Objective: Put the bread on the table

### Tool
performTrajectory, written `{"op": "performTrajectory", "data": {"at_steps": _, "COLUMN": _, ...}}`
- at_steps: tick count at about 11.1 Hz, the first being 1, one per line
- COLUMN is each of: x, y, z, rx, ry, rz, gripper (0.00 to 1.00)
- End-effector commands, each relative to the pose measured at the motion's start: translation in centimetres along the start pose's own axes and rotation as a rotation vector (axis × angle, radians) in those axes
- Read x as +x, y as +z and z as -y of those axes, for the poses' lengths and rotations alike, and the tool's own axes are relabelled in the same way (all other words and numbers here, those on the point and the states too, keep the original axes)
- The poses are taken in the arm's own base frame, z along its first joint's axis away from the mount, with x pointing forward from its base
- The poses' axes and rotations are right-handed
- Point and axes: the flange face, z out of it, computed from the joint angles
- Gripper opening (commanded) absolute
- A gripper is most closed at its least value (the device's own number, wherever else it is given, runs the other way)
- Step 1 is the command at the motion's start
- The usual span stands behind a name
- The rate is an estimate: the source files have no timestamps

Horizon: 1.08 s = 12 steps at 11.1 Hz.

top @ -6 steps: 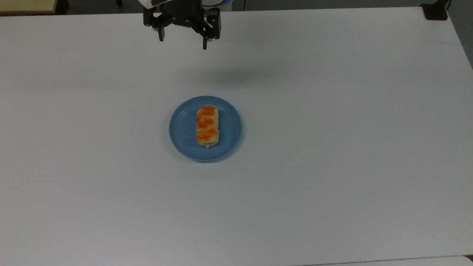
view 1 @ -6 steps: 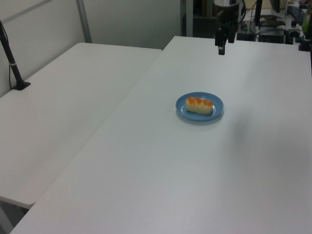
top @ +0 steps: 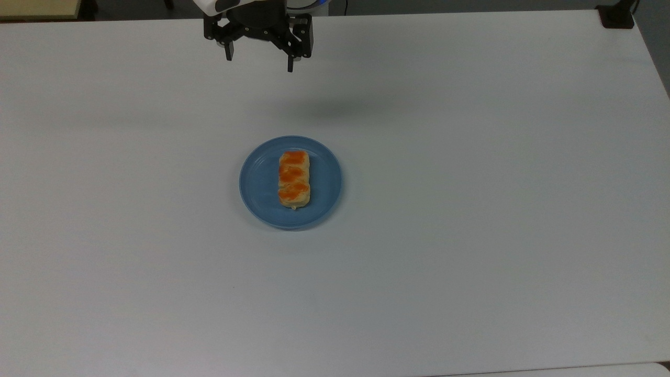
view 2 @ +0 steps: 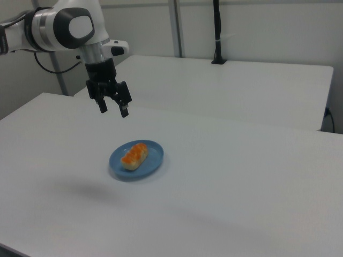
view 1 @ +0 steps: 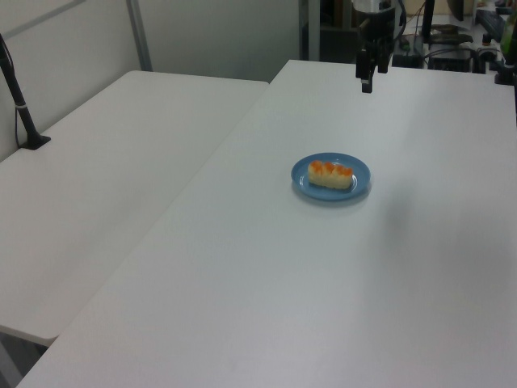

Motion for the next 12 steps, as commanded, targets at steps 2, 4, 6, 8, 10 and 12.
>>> {"op": "performTrajectory", "data": {"at_steps": 2, "x": 0.0, "y": 0.4, "z": 0.3, "rx": 0.014, "ry": -0.001, "rz": 0.008, "gripper": 1.0}}
{"op": "performTrajectory", "data": {"at_steps": 4, "x": 1.2, "y": 1.2, "z": 0.5, "rx": 0.02, "ry": -0.002, "rz": -0.034, "gripper": 1.0}}
{"op": "performTrajectory", "data": {"at_steps": 6, "x": 3.3, "y": 3.2, "z": -0.2, "rx": 0.023, "ry": 0.014, "rz": -0.075, "gripper": 1.0}}
{"op": "performTrajectory", "data": {"at_steps": 8, "x": 5.5, "y": 7.6, "z": 0.1, "rx": 0.017, "ry": -0.009, "rz": -0.065, "gripper": 1.0}}
{"op": "performTrajectory", "data": {"at_steps": 10, "x": 6.7, "y": 11.0, "z": 1.4, "rx": 0.019, "ry": -0.002, "rz": -0.055, "gripper": 1.0}}
{"op": "performTrajectory", "data": {"at_steps": 12, "x": 7.7, "y": 14.5, "z": 2.7, "rx": 0.036, "ry": 0.016, "rz": -0.047, "gripper": 1.0}}
